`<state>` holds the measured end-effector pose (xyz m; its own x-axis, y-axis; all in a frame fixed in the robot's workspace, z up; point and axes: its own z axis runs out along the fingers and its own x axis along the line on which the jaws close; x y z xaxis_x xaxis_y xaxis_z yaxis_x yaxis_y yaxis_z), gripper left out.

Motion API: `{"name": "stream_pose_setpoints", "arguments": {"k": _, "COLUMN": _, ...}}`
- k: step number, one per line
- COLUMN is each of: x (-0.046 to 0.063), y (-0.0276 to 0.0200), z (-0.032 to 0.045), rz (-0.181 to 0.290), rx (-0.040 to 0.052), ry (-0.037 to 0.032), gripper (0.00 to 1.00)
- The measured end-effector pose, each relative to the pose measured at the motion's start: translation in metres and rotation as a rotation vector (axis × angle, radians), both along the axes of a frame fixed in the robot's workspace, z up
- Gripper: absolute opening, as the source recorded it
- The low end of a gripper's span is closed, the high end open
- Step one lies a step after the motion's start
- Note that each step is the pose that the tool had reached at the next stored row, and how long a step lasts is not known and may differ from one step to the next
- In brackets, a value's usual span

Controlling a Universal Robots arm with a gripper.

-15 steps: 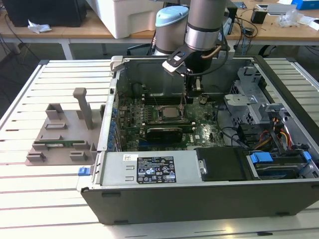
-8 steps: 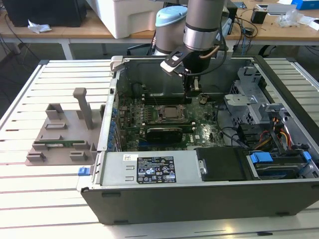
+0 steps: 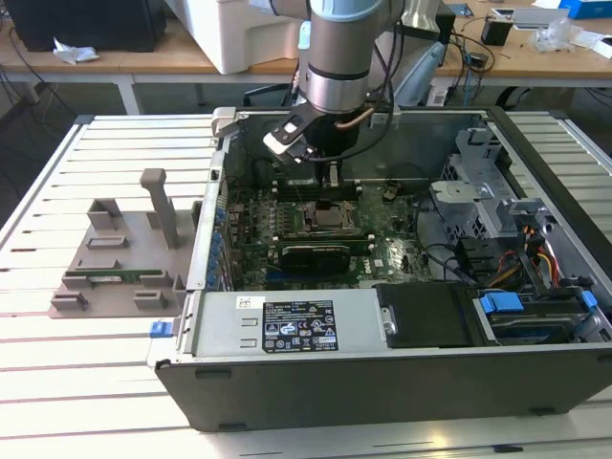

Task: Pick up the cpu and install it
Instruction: 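Close the cpu cover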

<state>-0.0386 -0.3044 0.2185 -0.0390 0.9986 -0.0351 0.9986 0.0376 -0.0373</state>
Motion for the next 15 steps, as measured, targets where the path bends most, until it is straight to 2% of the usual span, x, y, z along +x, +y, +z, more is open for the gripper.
{"name": "stream_pose_setpoints", "arguments": {"k": 1, "x": -0.010, "y": 0.0001, "z": -0.0046, "rz": 0.000, "rx": 0.0000, "ry": 0.0001, "gripper": 0.11}}
{"name": "stream_pose_setpoints", "arguments": {"k": 2, "x": -0.012, "y": 0.0001, "z": -0.0064, "rz": 0.000, "rx": 0.0000, "ry": 0.0000, "gripper": 0.11}}
{"name": "stream_pose_setpoints", "arguments": {"k": 10, "x": -0.013, "y": 0.0003, "z": -0.0140, "rz": 0.000, "rx": -0.0008, "ry": 0.0005, "gripper": 0.11}}
{"name": "stream_pose_setpoints", "arguments": {"k": 15, "x": -0.012, "y": 0.0004, "z": -0.0153, "rz": 0.000, "rx": 0.0000, "ry": 0.0002, "gripper": 0.11}}
